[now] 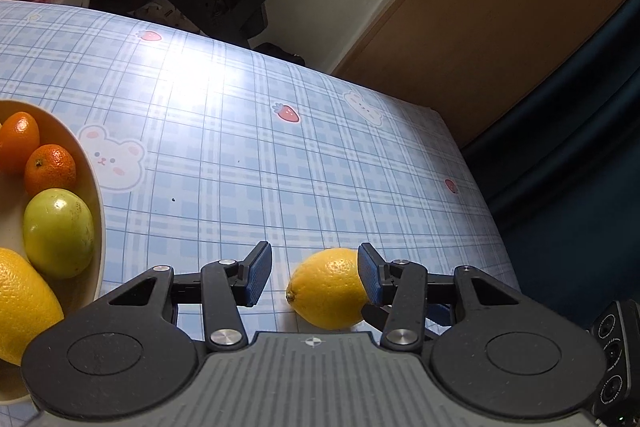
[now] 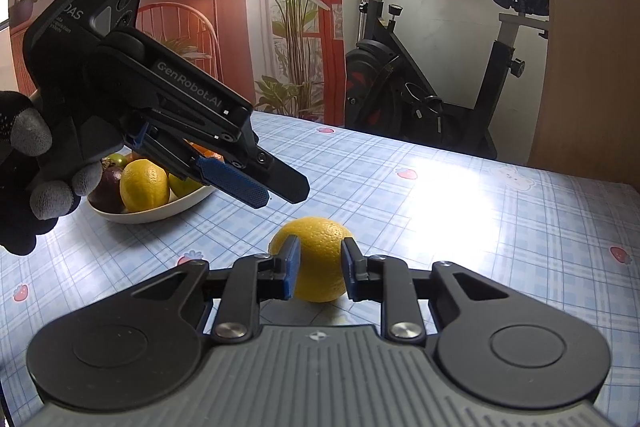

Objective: Organize fruits
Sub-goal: 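Move both grippers to the remaining lemon and close on it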

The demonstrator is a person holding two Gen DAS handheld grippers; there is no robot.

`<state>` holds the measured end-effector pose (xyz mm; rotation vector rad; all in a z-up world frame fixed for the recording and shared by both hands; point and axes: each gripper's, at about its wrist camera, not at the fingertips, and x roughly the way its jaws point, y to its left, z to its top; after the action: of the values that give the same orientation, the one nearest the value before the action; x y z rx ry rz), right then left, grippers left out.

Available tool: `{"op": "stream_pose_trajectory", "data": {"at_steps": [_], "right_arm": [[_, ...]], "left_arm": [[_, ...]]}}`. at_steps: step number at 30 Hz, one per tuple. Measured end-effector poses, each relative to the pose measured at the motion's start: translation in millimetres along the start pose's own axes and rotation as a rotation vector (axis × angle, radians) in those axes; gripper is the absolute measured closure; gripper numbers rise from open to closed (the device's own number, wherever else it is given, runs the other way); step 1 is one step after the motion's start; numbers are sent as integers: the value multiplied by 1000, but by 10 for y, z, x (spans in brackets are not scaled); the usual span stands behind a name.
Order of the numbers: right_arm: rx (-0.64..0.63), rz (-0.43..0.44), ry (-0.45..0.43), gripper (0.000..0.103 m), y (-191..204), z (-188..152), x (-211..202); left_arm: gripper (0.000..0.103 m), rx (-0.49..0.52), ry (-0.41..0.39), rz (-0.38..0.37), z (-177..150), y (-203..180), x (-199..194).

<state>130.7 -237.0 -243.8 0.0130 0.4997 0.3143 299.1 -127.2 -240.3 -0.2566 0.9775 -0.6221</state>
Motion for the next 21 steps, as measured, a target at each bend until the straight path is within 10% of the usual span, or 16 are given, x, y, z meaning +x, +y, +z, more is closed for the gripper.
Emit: {"op": "stream_pose_trajectory", "data": {"at_steps": [8,12,21], "right_arm": [[-5,-6,10,81,-6,2,-18],[1,-9,27,50,-28,-19,0],[41,7,96,45,-81,-44,169]], "left_arm": [[53,-51,65,-71,9,86,205],[52,-36,74,-80,22,48,282],[51,2,80,-83,1,-103,449]]}}
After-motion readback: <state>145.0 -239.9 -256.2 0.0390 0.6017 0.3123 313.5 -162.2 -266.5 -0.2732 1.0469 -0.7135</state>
